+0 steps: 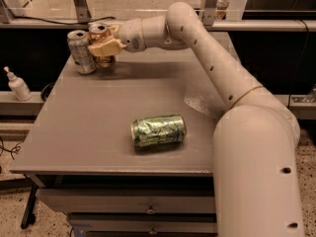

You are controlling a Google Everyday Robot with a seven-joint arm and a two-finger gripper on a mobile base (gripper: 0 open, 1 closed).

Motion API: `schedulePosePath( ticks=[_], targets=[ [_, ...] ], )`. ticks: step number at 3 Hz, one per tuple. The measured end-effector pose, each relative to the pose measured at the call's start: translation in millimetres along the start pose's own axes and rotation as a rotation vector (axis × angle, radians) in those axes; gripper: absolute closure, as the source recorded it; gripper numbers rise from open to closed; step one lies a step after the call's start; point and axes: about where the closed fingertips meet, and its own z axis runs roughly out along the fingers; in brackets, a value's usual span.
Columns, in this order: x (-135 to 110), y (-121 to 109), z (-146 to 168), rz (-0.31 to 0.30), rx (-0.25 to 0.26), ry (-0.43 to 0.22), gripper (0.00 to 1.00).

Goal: Move orange can near 7up can

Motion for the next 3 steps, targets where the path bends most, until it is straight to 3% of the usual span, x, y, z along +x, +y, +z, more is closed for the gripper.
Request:
schedulePosePath(
  ticks=[1,3],
  targets=[
    [13.7,5.2,4.5,0.037,-0.012,0.02,0.82],
    [28.7,12.9,5.5,0.079,-0.023,0.048,0.35]
  ],
)
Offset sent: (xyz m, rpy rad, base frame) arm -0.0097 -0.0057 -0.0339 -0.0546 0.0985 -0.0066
